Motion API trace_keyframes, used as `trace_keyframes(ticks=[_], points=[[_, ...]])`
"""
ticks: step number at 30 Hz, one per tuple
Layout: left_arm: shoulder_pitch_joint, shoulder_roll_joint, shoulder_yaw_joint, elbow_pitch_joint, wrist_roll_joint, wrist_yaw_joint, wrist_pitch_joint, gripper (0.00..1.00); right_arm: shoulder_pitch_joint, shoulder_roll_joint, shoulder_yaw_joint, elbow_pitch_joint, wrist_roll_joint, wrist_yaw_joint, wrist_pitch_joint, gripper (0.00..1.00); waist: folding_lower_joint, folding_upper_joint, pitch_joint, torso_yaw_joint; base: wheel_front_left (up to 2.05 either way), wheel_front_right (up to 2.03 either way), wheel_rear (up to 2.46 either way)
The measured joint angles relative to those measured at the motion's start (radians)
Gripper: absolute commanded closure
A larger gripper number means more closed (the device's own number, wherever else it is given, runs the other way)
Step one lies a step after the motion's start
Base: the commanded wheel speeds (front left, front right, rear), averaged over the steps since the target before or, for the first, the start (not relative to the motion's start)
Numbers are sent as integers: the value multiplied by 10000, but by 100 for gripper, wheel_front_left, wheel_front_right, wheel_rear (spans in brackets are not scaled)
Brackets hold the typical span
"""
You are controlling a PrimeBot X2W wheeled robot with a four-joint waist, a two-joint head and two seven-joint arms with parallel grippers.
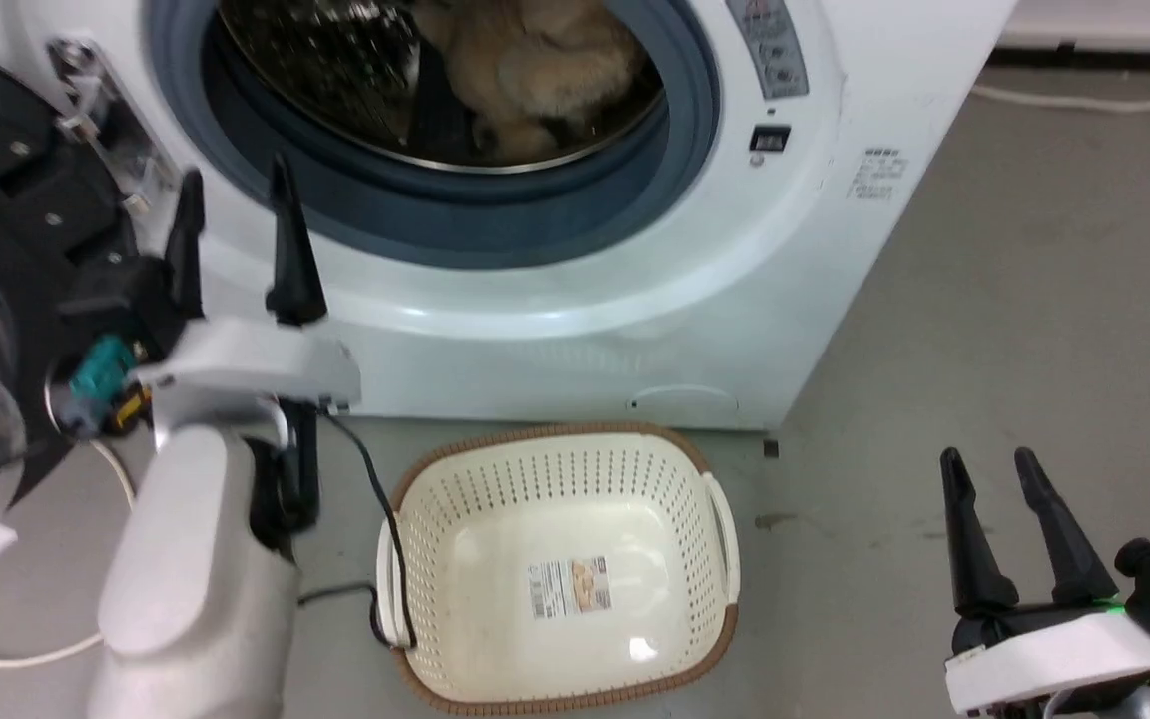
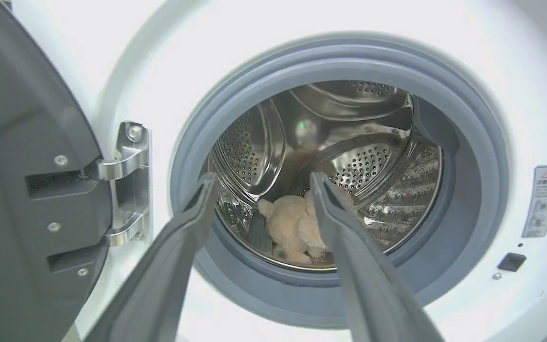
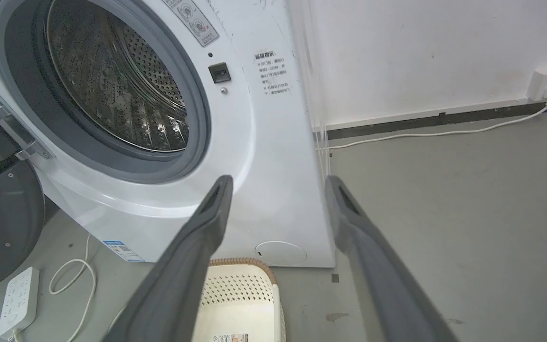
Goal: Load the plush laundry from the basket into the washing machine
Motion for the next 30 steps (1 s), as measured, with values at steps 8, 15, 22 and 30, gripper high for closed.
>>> trace_keyframes(ticks=[8,15,22,30], points=[[1656,-17,-259,-690,173,56,25,0,317,0,40,203,113,0,-100,0,1,0,-974,3,0,0,0],[3059,203,-309,-1212,217,261,291,0,744,0,69,311,134,0,-132,0,1,0,-1712,-18,0,0,0],[4544,253,-380,-2006,132,401,619,0,1437,2,-104,232,-48,0,-215,0,1,-1,-2416,76,0,0,0],[5558,376,-460,-2502,42,407,886,0,1617,2,-186,88,-267,0,-194,0,2,-1,-2618,120,0,0,0]])
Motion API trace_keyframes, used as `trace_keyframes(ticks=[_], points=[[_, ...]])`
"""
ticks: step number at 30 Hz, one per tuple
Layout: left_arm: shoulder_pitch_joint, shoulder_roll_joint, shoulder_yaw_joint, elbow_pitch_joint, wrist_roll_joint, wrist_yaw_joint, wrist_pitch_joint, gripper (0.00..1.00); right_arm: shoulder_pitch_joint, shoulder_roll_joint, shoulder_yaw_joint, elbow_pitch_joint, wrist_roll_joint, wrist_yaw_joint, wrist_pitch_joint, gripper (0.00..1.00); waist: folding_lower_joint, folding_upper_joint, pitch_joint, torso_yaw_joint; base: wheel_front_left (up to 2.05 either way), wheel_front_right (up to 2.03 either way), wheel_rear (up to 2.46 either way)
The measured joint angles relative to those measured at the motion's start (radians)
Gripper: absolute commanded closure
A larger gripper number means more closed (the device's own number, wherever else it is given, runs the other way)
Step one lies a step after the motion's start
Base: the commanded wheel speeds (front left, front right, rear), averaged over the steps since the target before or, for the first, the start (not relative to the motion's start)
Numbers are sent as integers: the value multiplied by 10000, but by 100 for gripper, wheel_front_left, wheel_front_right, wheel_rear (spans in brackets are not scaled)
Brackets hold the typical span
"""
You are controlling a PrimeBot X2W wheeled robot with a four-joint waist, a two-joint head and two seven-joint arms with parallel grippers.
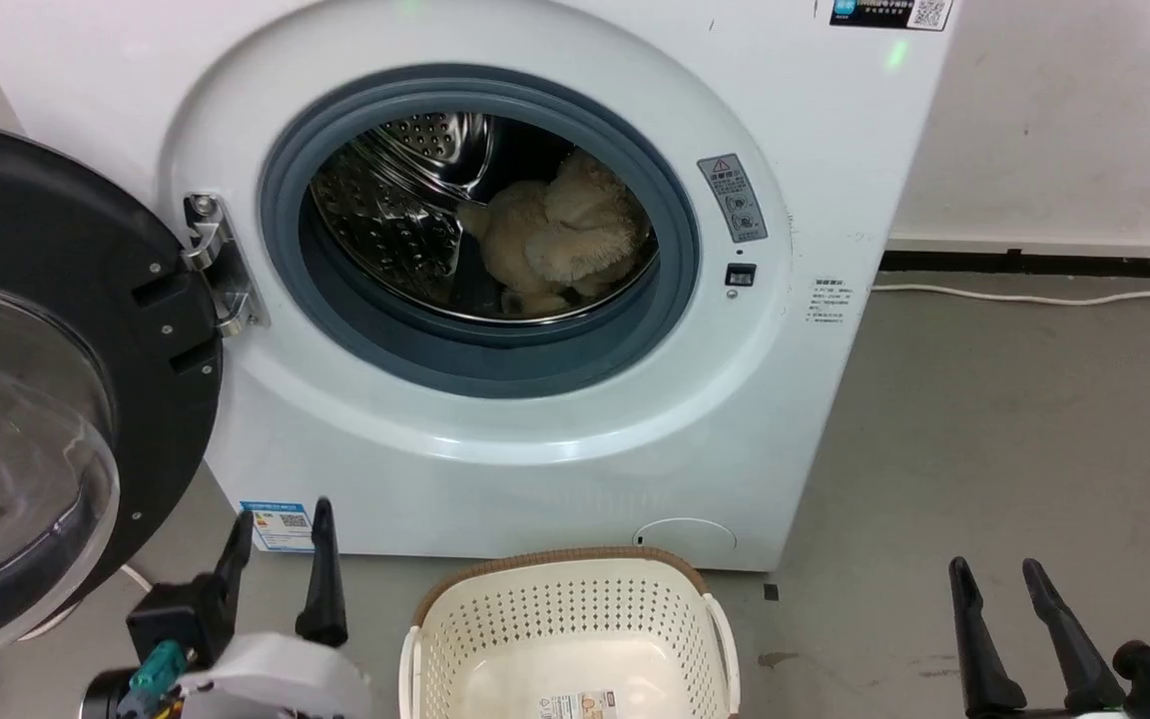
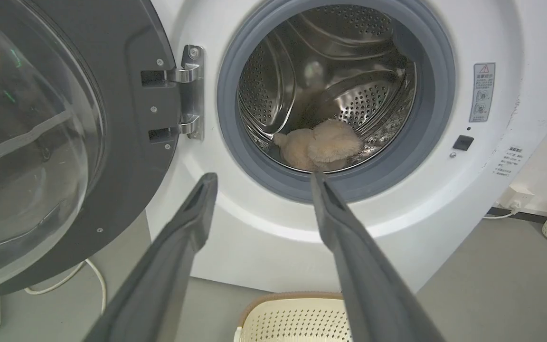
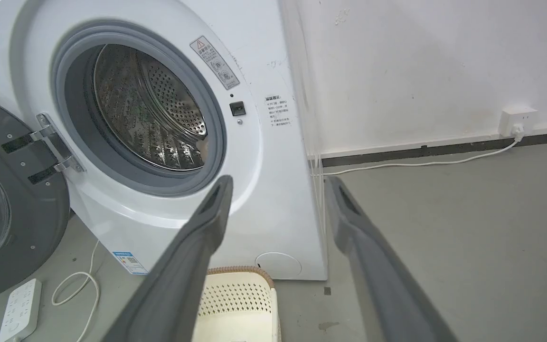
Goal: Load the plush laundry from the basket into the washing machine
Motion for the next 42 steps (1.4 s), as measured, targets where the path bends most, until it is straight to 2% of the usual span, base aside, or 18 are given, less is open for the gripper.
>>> trace_keyframes(ticks=[18,28,42], points=[[1513,90,-228,-780,-58,249,19,0,221,0,33,-203,-251,0,230,0,1,0,-100,187,0,0,0],[1552,370,-453,-775,59,86,-105,0,268,0,29,-272,-311,0,322,0,1,0,-18,214,0,0,0],[1491,454,-552,-1158,205,176,-94,0,343,0,88,-343,-311,0,385,0,0,0,41,227,0,0,0]])
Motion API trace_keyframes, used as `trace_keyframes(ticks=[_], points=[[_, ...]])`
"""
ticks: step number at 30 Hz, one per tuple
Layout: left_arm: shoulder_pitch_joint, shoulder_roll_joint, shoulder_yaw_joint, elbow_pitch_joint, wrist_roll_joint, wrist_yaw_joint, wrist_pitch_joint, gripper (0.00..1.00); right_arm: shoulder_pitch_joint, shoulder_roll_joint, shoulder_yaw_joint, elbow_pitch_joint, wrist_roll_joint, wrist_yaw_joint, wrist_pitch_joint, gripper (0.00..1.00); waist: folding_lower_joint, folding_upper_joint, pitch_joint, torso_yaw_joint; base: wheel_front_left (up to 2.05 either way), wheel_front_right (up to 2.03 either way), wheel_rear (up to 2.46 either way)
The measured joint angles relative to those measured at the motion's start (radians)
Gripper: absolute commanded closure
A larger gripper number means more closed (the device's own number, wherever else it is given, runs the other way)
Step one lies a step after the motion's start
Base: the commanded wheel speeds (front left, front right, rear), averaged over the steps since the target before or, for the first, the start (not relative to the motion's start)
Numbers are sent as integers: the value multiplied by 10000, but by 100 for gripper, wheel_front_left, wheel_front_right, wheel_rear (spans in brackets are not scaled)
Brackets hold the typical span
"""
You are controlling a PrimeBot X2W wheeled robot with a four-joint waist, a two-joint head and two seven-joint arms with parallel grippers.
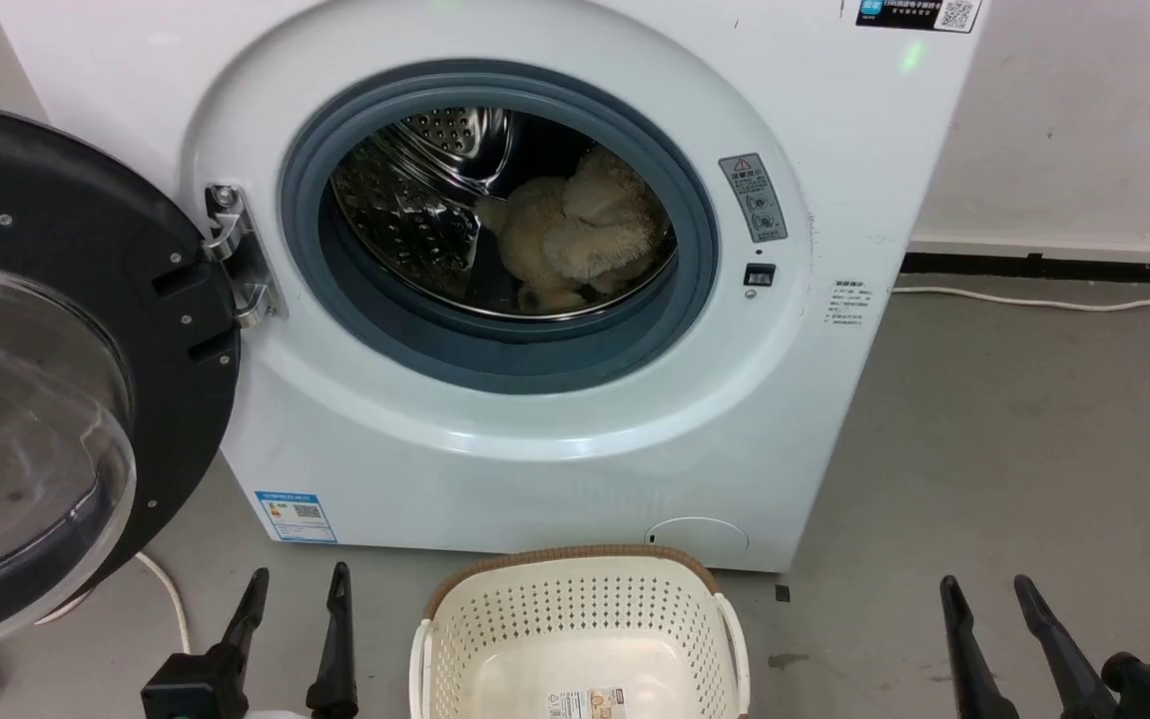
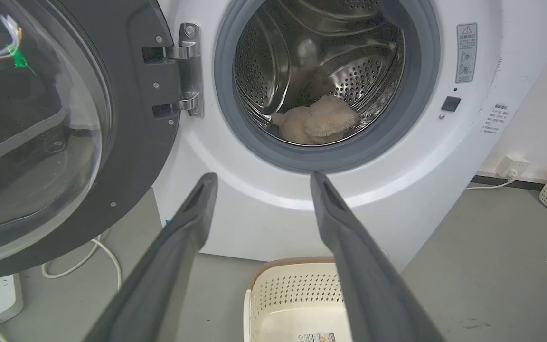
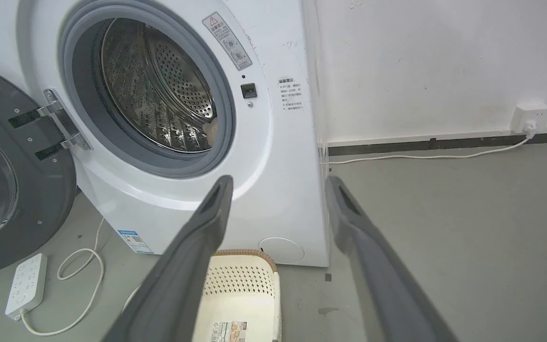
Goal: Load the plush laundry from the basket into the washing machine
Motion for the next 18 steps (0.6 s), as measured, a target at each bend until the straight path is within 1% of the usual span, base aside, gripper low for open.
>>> trace_keyframes(ticks=[14,15,18], points=[[-139,-2,52,79,-176,29,-165,0,0,0,29,-15,0,0,29,0,1,0,48,-7,0,0,0],[-140,0,46,92,-186,27,-174,100,0,0,29,-15,0,0,29,100,0,0,47,-8,0,0,0],[-137,-6,42,92,-186,25,-159,100,0,0,29,-8,2,0,29,100,0,0,48,-9,0,0,0]])
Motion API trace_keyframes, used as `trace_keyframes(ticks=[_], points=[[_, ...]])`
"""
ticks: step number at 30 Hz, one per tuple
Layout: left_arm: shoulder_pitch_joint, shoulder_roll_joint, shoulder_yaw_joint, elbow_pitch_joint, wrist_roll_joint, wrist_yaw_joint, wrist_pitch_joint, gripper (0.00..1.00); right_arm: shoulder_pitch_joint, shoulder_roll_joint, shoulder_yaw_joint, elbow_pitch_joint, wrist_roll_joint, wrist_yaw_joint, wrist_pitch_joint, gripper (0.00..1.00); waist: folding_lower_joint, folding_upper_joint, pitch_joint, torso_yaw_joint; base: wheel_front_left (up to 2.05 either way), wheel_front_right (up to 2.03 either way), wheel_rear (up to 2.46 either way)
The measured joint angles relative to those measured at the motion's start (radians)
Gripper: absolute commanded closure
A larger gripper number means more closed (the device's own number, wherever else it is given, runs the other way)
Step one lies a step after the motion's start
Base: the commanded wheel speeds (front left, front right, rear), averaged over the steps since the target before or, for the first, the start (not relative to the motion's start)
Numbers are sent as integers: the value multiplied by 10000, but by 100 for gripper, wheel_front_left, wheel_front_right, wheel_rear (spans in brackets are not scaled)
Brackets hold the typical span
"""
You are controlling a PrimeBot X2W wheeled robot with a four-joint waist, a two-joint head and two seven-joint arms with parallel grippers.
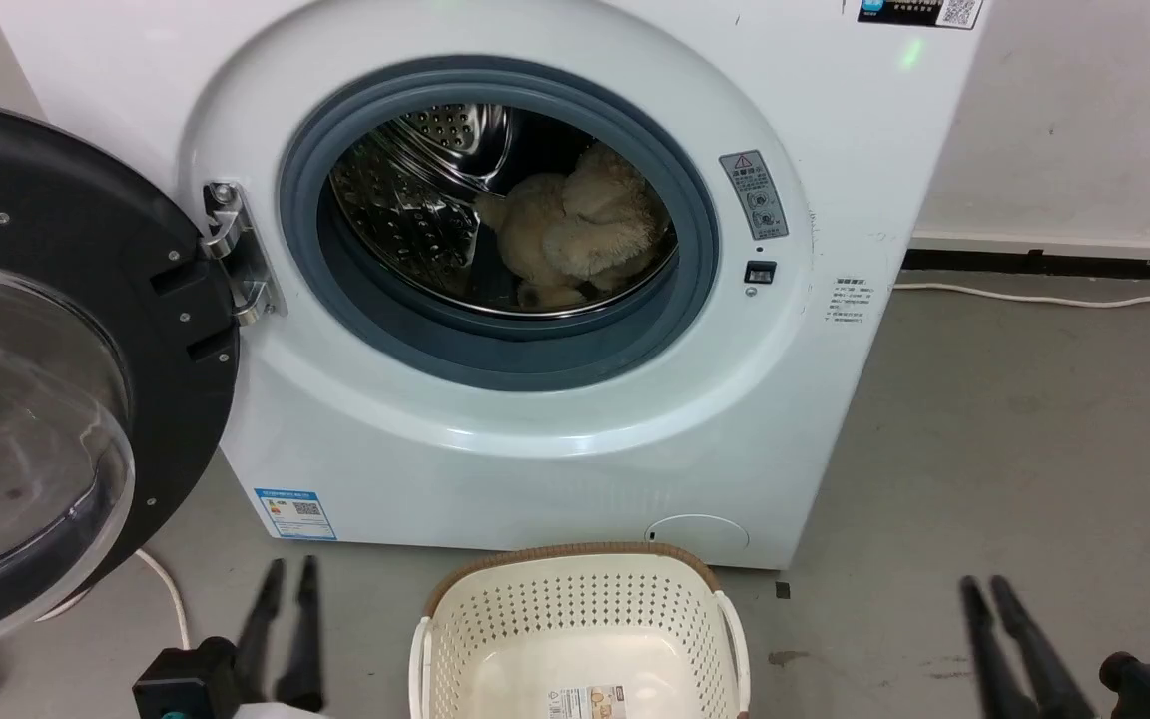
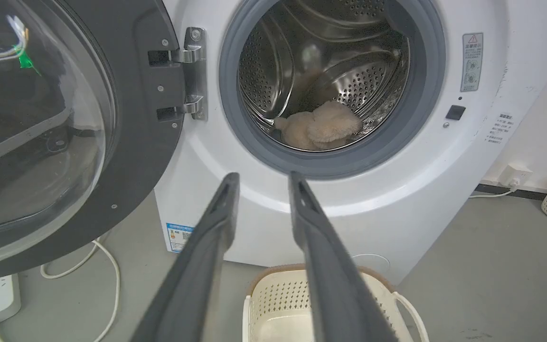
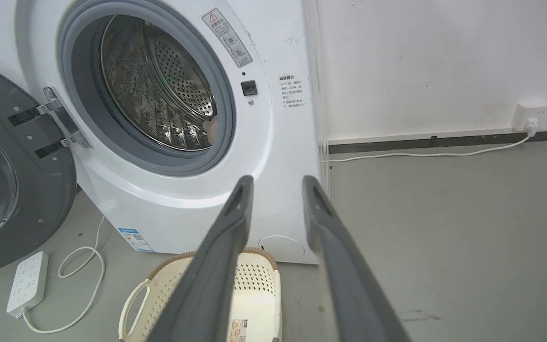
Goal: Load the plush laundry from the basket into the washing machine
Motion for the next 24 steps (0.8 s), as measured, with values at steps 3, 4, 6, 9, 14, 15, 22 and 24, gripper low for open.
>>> trace_keyframes(ticks=[3,4,6,9,14,15,22,24], points=[[0,0,2,-2,0,0,2,100,0,0,4,2,0,0,0,100,0,0,2,-1,0,0,0],[0,-2,4,-2,10,-2,10,100,0,0,2,2,0,0,2,100,0,0,4,-1,0,0,0],[0,-13,17,-2,21,-12,46,100,-1,0,8,10,-2,0,4,100,0,0,9,-2,0,0,0],[-1,-44,42,-2,104,-40,77,100,-4,0,13,17,-25,0,15,100,0,0,16,-2,0,0,0],[-3,-115,105,-4,221,-115,169,100,-32,0,33,36,-146,0,77,100,0,0,28,-3,0,0,0],[-3,-140,121,-4,238,-125,176,100,-33,0,35,42,-180,0,92,100,0,0,30,-4,0,0,0],[-17,-255,245,-4,481,-207,263,100,-124,0,56,81,-280,0,138,100,0,0,47,-5,0,0,0],[-30,-278,272,-4,541,-213,314,100,-194,0,59,86,-355,0,169,100,0,0,52,-6,0,0,0]])
